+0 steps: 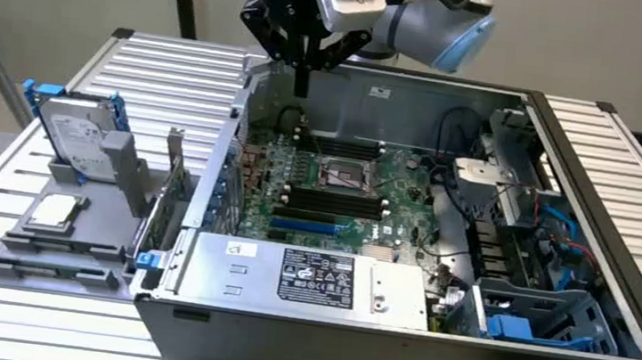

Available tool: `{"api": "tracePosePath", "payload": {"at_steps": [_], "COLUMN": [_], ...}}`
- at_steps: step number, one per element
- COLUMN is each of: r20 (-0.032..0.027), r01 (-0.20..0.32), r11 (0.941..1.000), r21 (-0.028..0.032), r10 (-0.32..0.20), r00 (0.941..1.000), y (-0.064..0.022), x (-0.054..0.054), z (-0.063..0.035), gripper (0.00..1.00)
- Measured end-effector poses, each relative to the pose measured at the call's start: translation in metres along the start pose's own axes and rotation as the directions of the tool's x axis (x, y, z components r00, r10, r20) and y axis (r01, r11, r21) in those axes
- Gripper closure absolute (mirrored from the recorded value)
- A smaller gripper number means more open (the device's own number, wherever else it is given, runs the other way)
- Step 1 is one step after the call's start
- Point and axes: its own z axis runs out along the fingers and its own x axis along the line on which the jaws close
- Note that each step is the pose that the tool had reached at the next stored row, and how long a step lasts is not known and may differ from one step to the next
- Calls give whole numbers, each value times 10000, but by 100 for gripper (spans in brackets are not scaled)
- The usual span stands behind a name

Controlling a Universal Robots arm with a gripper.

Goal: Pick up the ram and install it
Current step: 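Reach for the ram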

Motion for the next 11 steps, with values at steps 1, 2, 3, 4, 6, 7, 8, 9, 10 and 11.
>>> {"api": "tracePosePath", "payload": {"at_steps": [1,2,3,4,6,7,8,9,10,11], "r20": [0,0,0,1,0,0,0,0,0,1], "r01": [0,0,0,0,0,0,0,0,0,0], "r11": [10000,10000,10000,10000,10000,10000,10000,10000,10000,10000], "r21": [0,-1,-1,-2,-2,-1,-2,-2,-2,-3], "r10": [0,0,0,0,0,0,0,0,0,0], "r00": [10000,10000,10000,10000,10000,10000,10000,10000,10000,10000], "y": [0,0,0,0,0,0,0,0,0,0], "x": [0,0,0,0,0,0,0,0,0,0], "z": [0,0,0,0,0,0,0,0,0,0], "gripper": [89,89,89,89,89,89,89,89,89,89]}}
